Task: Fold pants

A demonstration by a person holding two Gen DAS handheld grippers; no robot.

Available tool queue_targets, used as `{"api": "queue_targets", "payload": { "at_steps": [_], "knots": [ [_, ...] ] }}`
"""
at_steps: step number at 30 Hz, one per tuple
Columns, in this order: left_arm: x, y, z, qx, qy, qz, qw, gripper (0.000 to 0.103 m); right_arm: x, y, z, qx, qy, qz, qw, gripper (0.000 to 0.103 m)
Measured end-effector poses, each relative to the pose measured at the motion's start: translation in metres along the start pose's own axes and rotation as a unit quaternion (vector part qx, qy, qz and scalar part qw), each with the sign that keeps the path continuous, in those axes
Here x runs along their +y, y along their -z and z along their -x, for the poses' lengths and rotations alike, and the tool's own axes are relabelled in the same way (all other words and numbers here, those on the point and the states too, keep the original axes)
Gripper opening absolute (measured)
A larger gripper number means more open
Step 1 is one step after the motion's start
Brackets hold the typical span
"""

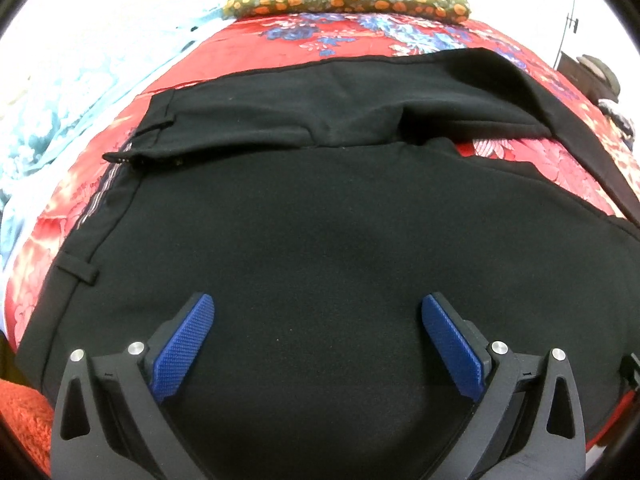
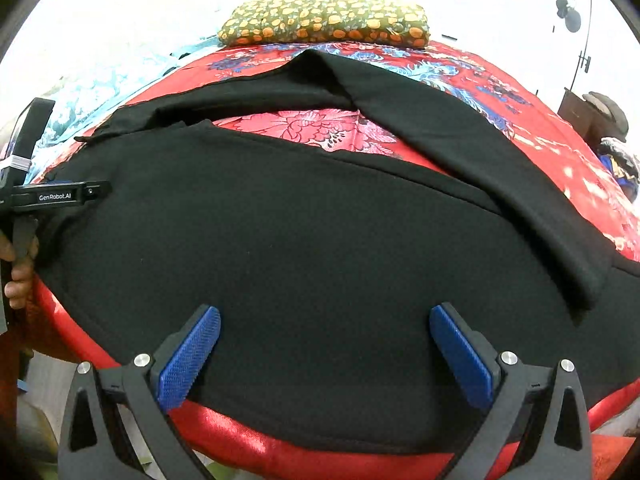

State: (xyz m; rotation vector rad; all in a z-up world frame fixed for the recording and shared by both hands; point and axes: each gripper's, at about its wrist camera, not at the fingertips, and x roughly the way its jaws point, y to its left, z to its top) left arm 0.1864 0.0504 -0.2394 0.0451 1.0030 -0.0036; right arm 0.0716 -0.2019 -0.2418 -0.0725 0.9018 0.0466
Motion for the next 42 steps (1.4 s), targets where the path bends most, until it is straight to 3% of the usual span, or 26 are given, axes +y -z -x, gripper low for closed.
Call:
{"api": "queue_targets", "payload": {
  "at_steps": [42],
  "knots": [
    [-0.0017, 0.0001, -0.0007, 0.001, -0.008, -0.002, 1.0, 0.103, -0.0004, 0.003, 0.0006, -0.004, 0.009, 0.004, 1.0, 0.103]
  ]
}}
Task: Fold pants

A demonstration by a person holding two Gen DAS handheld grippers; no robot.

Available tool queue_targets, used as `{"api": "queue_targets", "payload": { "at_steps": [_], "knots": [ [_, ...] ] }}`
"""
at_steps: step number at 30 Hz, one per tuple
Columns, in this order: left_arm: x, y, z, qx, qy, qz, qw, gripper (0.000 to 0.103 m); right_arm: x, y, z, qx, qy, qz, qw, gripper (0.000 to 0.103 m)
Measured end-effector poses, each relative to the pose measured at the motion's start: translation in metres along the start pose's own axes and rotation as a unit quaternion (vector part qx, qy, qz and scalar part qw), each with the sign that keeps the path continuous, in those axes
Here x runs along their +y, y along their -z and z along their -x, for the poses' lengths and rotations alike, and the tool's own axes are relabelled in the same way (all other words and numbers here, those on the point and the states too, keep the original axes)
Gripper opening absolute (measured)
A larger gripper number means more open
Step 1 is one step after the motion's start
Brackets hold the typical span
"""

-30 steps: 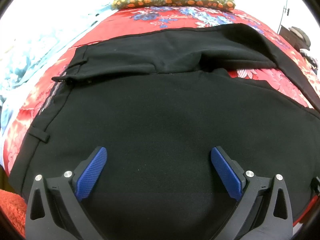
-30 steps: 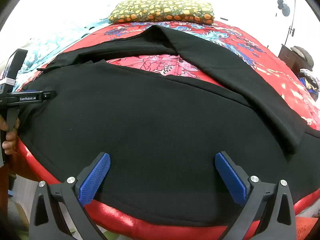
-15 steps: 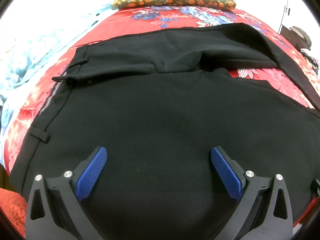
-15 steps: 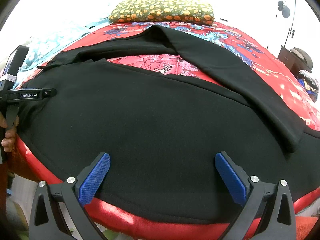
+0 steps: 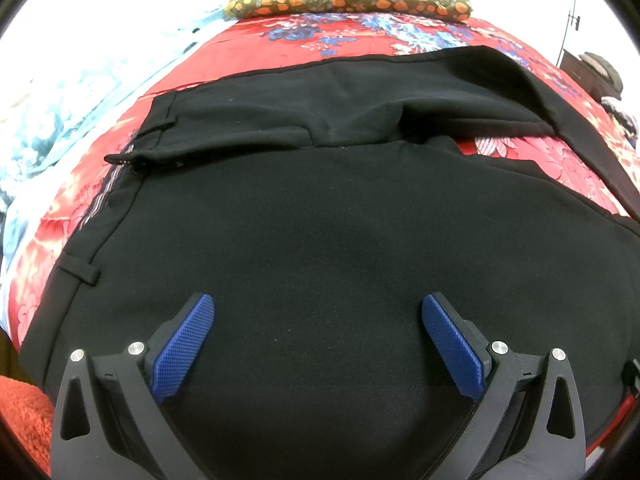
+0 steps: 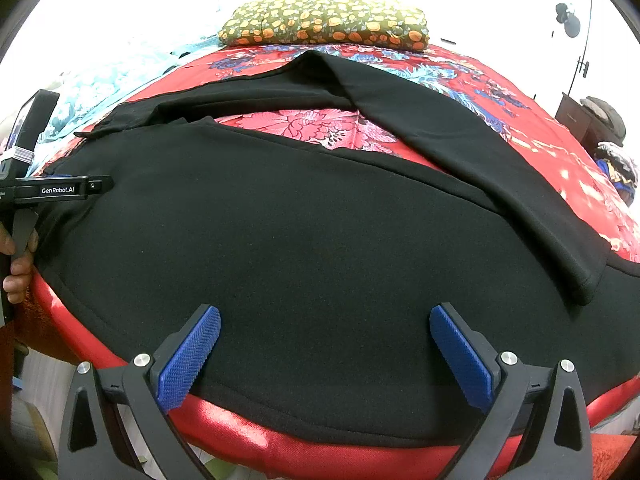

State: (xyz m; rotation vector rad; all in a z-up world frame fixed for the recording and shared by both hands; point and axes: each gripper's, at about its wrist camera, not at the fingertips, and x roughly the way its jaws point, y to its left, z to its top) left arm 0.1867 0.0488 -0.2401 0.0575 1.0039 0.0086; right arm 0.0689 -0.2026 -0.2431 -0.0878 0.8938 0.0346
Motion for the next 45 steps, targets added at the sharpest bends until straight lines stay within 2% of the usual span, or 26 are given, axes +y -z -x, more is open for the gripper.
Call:
{"api": "queue_targets", "payload": {
  "at_steps": [4, 7, 9, 10, 12, 14, 17, 19, 21, 24, 27, 28, 30, 32, 33, 34, 36, 38, 41, 43, 45],
  "knots": [
    [0.0, 0.0, 0.0, 0.0, 0.0, 0.0, 1.0, 0.103, 0.0, 0.0, 0.0, 0.001, 0.0, 0.001, 1.0, 0.103],
    [0.001, 0.0, 0.0, 0.002, 0.003, -0.002, 1.0, 0.103, -0.002, -0.007, 0.004, 0.016, -0.009, 0.004, 1.0, 0.103],
    [0.002, 0.0, 0.0, 0.002, 0.005, -0.002, 1.0, 0.103, -0.016, -0.013, 0.015, -0.002, -0.05, -0.041, 0.998, 0.103],
    [0.002, 0.0, 0.0, 0.001, 0.004, -0.002, 1.0, 0.103, -0.029, -0.014, 0.026, -0.033, -0.074, -0.081, 0.993, 0.103],
    [0.001, 0.0, 0.0, -0.001, 0.001, -0.003, 1.0, 0.103, -0.048, -0.014, 0.035, -0.064, -0.093, -0.131, 0.985, 0.103],
    [0.001, 0.001, 0.0, -0.003, -0.002, -0.002, 1.0, 0.103, -0.071, -0.012, 0.035, -0.073, -0.126, -0.189, 0.971, 0.103],
    [0.0, 0.001, 0.0, -0.004, -0.004, -0.001, 1.0, 0.103, -0.099, -0.005, 0.024, -0.07, -0.183, -0.28, 0.94, 0.103],
    [0.0, 0.002, 0.001, -0.006, -0.004, -0.001, 1.0, 0.103, -0.115, -0.004, 0.014, -0.066, -0.2, -0.319, 0.924, 0.103],
    [0.0, 0.003, 0.001, -0.009, -0.002, -0.001, 1.0, 0.102, -0.131, -0.004, 0.009, -0.072, -0.189, -0.348, 0.915, 0.102],
    [0.001, 0.003, 0.001, -0.01, -0.003, -0.001, 0.9999, 0.103, -0.169, 0.005, 0.009, -0.102, -0.158, -0.424, 0.886, 0.102],
    [0.0, 0.003, 0.0, -0.008, -0.005, 0.002, 1.0, 0.103, -0.2, 0.01, 0.006, -0.118, -0.165, -0.489, 0.849, 0.102],
    [0.0, 0.003, 0.0, -0.007, -0.006, 0.003, 1.0, 0.103, -0.207, 0.01, 0.003, -0.119, -0.173, -0.506, 0.836, 0.1],
    [0.0, 0.003, 0.001, -0.007, -0.008, 0.006, 0.9999, 0.103, -0.218, 0.01, -0.001, -0.118, -0.171, -0.532, 0.821, 0.082],
    [-0.002, 0.004, 0.002, -0.009, -0.012, 0.01, 0.9998, 0.103, -0.224, 0.011, -0.005, -0.107, -0.157, -0.543, 0.818, 0.039],
    [-0.002, 0.004, 0.003, -0.008, -0.016, 0.013, 0.9998, 0.103, -0.227, 0.012, -0.008, -0.099, -0.154, -0.544, 0.819, 0.026],
    [-0.003, 0.003, 0.004, -0.004, -0.02, 0.016, 0.9997, 0.103, -0.23, 0.012, -0.01, -0.09, -0.149, -0.546, 0.819, 0.021],
    [-0.003, 0.0, 0.006, 0.011, -0.026, 0.018, 0.9994, 0.103, -0.236, 0.008, -0.004, -0.093, -0.13, -0.543, 0.825, 0.02],
    [-0.006, -0.007, 0.008, 0.036, -0.023, 0.011, 0.999, 0.102, -0.241, -0.004, 0.009, -0.112, -0.123, -0.522, 0.836, 0.018],
    [-0.012, -0.017, 0.011, 0.048, -0.012, 0.004, 0.9988, 0.102, -0.247, -0.01, 0.021, -0.124, -0.115, -0.502, 0.848, 0.018],
    [-0.017, -0.03, 0.017, 0.041, 0.007, 0.008, 0.9991, 0.102, -0.253, -0.009, 0.023, -0.12, -0.103, -0.507, 0.847, 0.018],
    [-0.024, -0.042, 0.02, 0.036, 0.017, 0.008, 0.9992, 0.102, -0.26, -0.004, 0.018, -0.099, -0.096, -0.517, 0.845, 0.019]
  ]
}}
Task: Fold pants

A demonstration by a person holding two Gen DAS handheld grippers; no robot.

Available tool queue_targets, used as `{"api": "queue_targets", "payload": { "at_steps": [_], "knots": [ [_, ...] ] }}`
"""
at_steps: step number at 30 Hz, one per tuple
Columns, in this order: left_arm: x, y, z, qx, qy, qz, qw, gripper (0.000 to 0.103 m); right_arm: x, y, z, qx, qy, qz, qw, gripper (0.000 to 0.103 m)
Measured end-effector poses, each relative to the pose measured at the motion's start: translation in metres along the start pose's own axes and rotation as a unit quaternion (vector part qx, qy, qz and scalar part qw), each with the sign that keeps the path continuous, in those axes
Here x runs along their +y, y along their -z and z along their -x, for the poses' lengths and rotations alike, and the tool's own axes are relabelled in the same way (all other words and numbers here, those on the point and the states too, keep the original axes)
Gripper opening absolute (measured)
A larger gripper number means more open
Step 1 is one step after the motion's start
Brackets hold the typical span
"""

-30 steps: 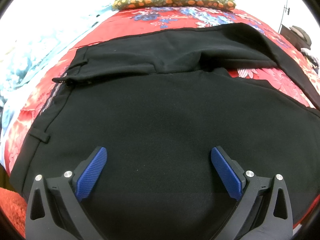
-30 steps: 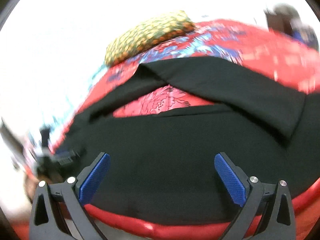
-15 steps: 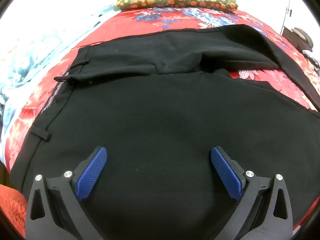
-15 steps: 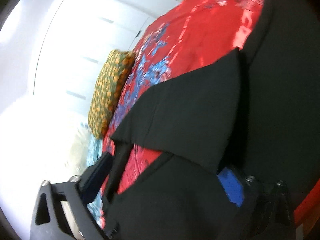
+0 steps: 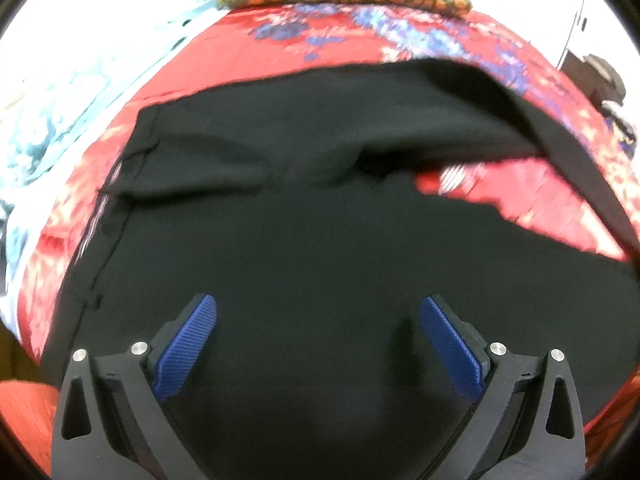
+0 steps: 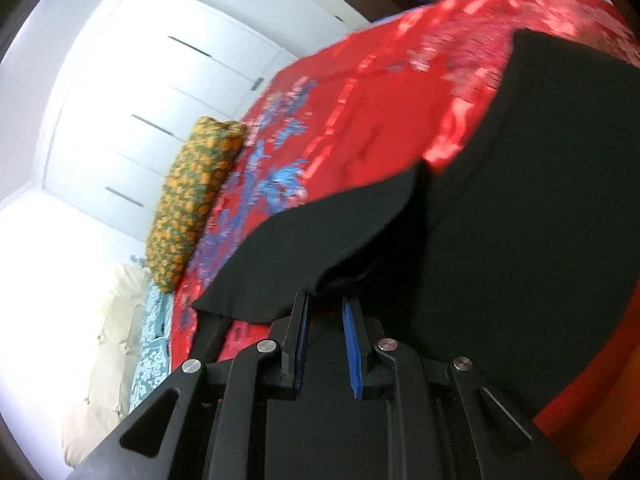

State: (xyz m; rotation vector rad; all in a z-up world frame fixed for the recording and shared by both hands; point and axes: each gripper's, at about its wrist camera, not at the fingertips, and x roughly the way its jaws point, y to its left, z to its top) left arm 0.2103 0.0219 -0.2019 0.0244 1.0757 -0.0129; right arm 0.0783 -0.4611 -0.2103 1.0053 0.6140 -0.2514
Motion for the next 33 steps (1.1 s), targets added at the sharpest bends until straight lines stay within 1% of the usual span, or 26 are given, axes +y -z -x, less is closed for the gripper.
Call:
{"api": "queue_targets", "payload": {
  "at_steps": [1, 3, 4, 6, 7, 8, 10, 11, 13, 15, 18, 19, 20, 21, 23, 24, 26, 27, 28, 30, 31, 33],
  "knots": [
    [-0.006, -0.008, 0.001, 0.0, 0.005, -0.002, 1.0, 0.102, -0.007, 0.0, 0.0, 0.01, 0.009, -0.003, 1.0, 0.02],
    [-0.014, -0.018, -0.001, 0.001, 0.012, -0.003, 0.9999, 0.102, -0.017, 0.001, -0.009, 0.037, 0.028, -0.024, 0.999, 0.025],
    [-0.017, -0.019, -0.002, 0.001, 0.014, -0.002, 0.9999, 0.102, -0.021, 0.002, -0.014, 0.046, 0.02, -0.043, 0.998, 0.026],
    [-0.022, -0.019, -0.004, 0.003, 0.016, 0.006, 0.9999, 0.102, -0.027, 0.002, -0.016, 0.041, 0.005, -0.062, 0.997, 0.033],
    [-0.024, -0.017, -0.007, 0.006, 0.017, 0.013, 0.9998, 0.102, -0.029, 0.001, -0.016, 0.039, 0.0, -0.066, 0.997, 0.046],
    [-0.025, -0.015, -0.009, 0.009, 0.019, 0.017, 0.9996, 0.102, -0.028, 0.0, -0.015, 0.033, -0.01, -0.071, 0.997, 0.064],
    [-0.025, -0.007, -0.014, 0.02, 0.025, 0.025, 0.9992, 0.102, -0.023, 0.0, -0.011, 0.011, -0.026, -0.079, 0.996, 0.082],
    [-0.025, -0.003, -0.017, 0.026, 0.027, 0.025, 0.999, 0.102, -0.022, 0.002, -0.007, 0.004, -0.029, -0.081, 0.996, 0.084],
    [-0.025, 0.004, -0.018, 0.03, 0.024, 0.021, 0.999, 0.102, -0.026, 0.003, -0.005, 0.003, -0.044, -0.09, 0.995, 0.084],
    [-0.023, 0.01, -0.021, 0.032, 0.019, 0.017, 0.9992, 0.102, -0.028, 0.001, -0.014, 0.007, -0.041, -0.103, 0.994, 0.083],
    [-0.026, 0.009, -0.023, 0.032, 0.018, 0.005, 0.9993, 0.102, -0.026, -0.005, -0.018, -0.005, -0.027, -0.093, 0.995, 0.082],
    [-0.029, 0.007, -0.023, 0.033, 0.021, 0.0, 0.9992, 0.102, -0.023, -0.009, -0.021, -0.009, -0.021, -0.085, 0.996, 0.071],
    [-0.032, 0.005, -0.023, 0.034, 0.024, -0.005, 0.9991, 0.102, -0.022, -0.01, -0.024, -0.009, -0.014, -0.081, 0.997, 0.038],
    [-0.034, 0.0, -0.022, 0.036, 0.031, -0.01, 0.9988, 0.102, -0.024, -0.012, -0.029, -0.003, -0.002, -0.081, 0.997, 0.015],
    [-0.041, -0.018, -0.021, 0.038, 0.05, -0.014, 0.9979, 0.102, -0.035, -0.01, -0.036, 0.018, -0.003, -0.101, 0.995, 0.014],
    [-0.043, -0.028, -0.022, 0.039, 0.06, -0.011, 0.9974, 0.102, -0.037, -0.009, -0.033, 0.016, -0.009, -0.107, 0.994, 0.014],
    [-0.045, -0.065, -0.028, 0.048, 0.098, 0.017, 0.9939, 0.102, -0.03, -0.015, -0.024, 0.004, -0.03, -0.096, 0.995, 0.014],
    [-0.047, -0.086, -0.035, 0.06, 0.13, 0.039, 0.989, 0.102, -0.025, -0.017, -0.015, -0.006, -0.042, -0.083, 0.996, 0.014],
    [-0.048, -0.1, -0.042, 0.071, 0.154, 0.053, 0.9841, 0.102, -0.017, -0.022, -0.007, -0.018, -0.054, -0.066, 0.996, 0.014],
    [-0.056, -0.138, -0.068, 0.106, 0.222, 0.088, 0.9653, 0.102, -0.004, -0.028, 0.009, -0.037, -0.072, -0.033, 0.996, 0.014],
    [-0.061, -0.149, -0.078, 0.113, 0.233, 0.096, 0.9612, 0.102, 0.004, -0.031, 0.015, -0.045, -0.079, -0.018, 0.996, 0.014],
    [-0.074, -0.174, -0.103, 0.127, 0.239, 0.105, 0.9571, 0.102, 0.014, -0.033, 0.024, -0.051, -0.098, 0.006, 0.994, 0.013]
  ]
}}
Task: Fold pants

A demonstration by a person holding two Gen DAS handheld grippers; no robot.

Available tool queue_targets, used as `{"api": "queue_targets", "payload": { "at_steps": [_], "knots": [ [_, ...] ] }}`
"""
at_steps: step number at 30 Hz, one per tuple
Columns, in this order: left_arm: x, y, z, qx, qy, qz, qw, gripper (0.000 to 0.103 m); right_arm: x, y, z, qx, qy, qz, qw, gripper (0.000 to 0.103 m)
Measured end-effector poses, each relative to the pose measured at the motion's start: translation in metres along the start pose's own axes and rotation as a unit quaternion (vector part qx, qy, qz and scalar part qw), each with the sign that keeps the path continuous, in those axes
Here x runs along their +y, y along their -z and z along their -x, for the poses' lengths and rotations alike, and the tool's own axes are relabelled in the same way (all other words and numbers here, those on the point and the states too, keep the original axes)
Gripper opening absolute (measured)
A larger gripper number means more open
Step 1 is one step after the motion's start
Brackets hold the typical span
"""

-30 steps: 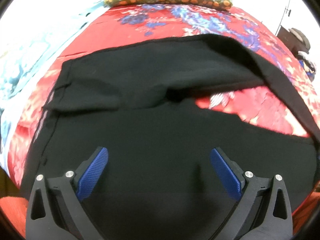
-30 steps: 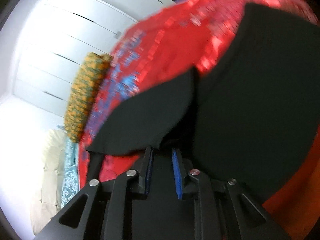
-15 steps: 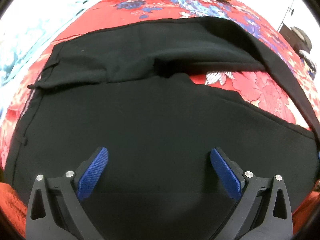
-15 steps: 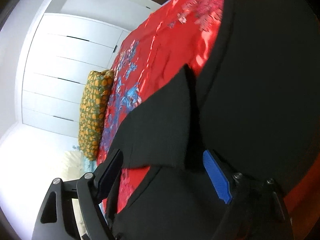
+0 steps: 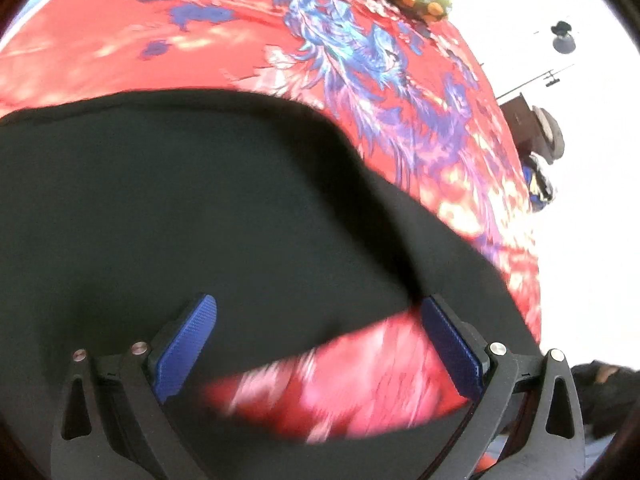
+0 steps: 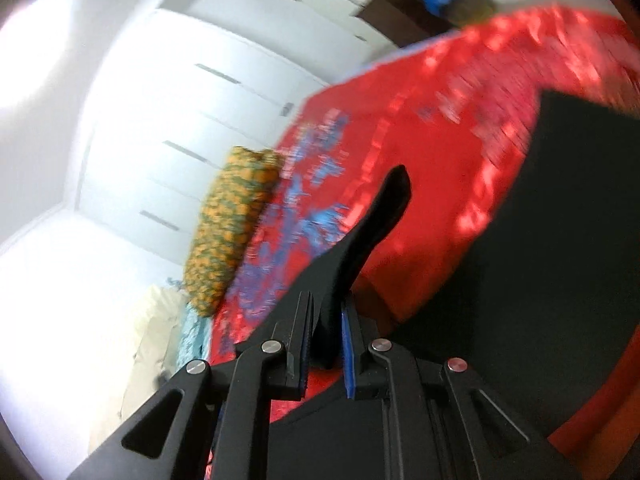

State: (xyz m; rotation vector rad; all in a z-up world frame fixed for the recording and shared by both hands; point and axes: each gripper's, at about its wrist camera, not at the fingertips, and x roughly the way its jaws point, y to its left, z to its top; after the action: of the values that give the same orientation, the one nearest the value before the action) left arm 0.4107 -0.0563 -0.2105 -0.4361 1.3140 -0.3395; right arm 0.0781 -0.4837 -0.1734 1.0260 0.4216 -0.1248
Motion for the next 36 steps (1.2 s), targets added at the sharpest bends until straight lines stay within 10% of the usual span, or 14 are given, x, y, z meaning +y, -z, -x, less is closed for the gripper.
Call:
{"api": "queue_targets", "payload": {
  "at_steps": [9, 13, 17, 24, 29, 36],
  "knots": [
    [0.006, -0.049, -0.03, -0.044, -0.004, 0.077, 0.996, 0.095, 0.017, -0.003, 0.051, 0.016, -0.072, 0.045, 0.996, 0.013],
    [0.03, -0.047, -0.028, -0.034, -0.008, 0.109, 0.9935, 0.006, 0.005, -0.015, 0.087, 0.022, -0.107, 0.036, 0.993, 0.013],
    [0.038, -0.024, 0.01, -0.072, 0.04, 0.121, 0.9892, 0.005, -0.019, -0.032, 0.082, 0.039, -0.059, 0.037, 0.997, 0.013],
    [0.003, 0.092, 0.144, -0.204, -0.011, -0.003, 0.9789, 0.005, -0.007, -0.075, 0.064, 0.064, -0.029, 0.09, 0.994, 0.012],
    [0.026, 0.204, 0.124, -0.15, -0.063, -0.017, 0.9865, 0.007, -0.002, -0.09, 0.069, 0.113, 0.055, 0.194, 0.973, 0.011],
    [0.021, 0.24, 0.108, -0.12, -0.073, -0.021, 0.9899, 0.007, -0.042, -0.082, 0.057, 0.208, 0.183, 0.254, 0.927, 0.008]
  ]
}}
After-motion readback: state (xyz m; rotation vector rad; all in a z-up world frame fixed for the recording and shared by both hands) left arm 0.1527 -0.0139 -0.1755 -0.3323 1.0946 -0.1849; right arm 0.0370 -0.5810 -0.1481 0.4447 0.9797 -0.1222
